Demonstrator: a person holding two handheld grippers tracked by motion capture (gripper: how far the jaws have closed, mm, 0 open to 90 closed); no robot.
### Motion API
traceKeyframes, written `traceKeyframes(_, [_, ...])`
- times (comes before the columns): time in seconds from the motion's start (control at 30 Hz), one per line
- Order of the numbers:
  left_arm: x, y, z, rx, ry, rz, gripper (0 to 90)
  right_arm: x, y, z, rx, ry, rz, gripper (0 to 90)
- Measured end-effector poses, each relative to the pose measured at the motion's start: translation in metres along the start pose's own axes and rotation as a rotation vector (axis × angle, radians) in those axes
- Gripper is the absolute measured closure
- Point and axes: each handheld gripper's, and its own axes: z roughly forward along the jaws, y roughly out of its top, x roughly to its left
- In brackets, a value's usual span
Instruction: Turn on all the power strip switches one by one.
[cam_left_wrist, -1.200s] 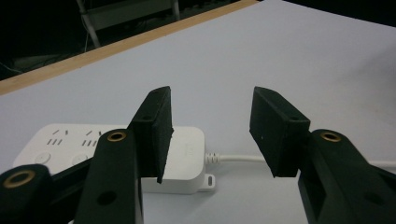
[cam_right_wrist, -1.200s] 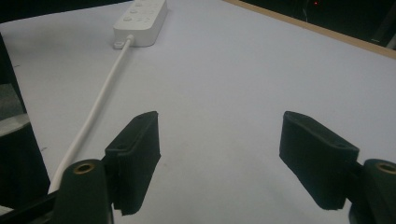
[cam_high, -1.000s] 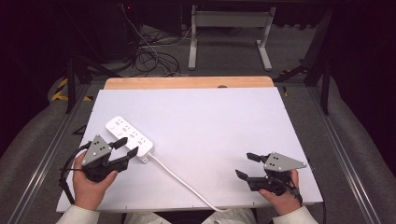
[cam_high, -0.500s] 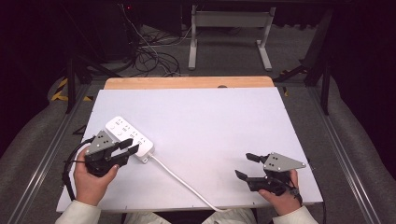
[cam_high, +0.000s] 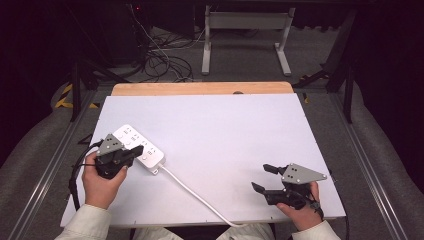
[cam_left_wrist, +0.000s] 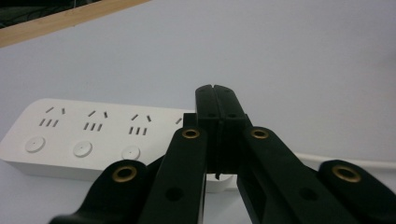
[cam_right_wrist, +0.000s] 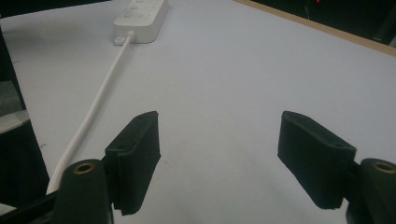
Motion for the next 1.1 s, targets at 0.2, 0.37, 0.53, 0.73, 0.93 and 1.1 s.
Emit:
traceKeyframes(0.2, [0.01, 0.0, 0.009, 0.01, -0.039, -0.022, 89.7, 0.0, 0.0, 0.0, -0.001, 0.001, 0.002, 30.4])
traceKeyframes(0.37, [0.016, -0.003, 0.021, 0.061, -0.037, -0.015, 89.7, -0.001, 0.0, 0.001, 0.001, 0.002, 0.006, 30.4])
traceKeyframes(0.53, [0.022, -0.009, 0.031, 0.092, -0.044, 0.018, 89.8, -0.001, -0.001, 0.001, -0.001, 0.006, 0.008, 30.5])
traceKeyframes(0.73, [0.026, -0.013, 0.039, 0.137, -0.017, 0.021, 89.8, -0.001, -0.001, 0.001, 0.001, 0.011, 0.009, 30.4])
traceKeyframes(0.93, [0.025, -0.015, 0.041, 0.169, -0.024, 0.04, 89.9, -0.001, -0.001, 0.001, 0.003, 0.014, 0.007, 30.4])
traceKeyframes(1.1, [0.023, -0.016, 0.043, 0.191, -0.043, 0.041, 89.9, -0.001, -0.001, 0.001, 0.007, 0.013, 0.007, 30.4])
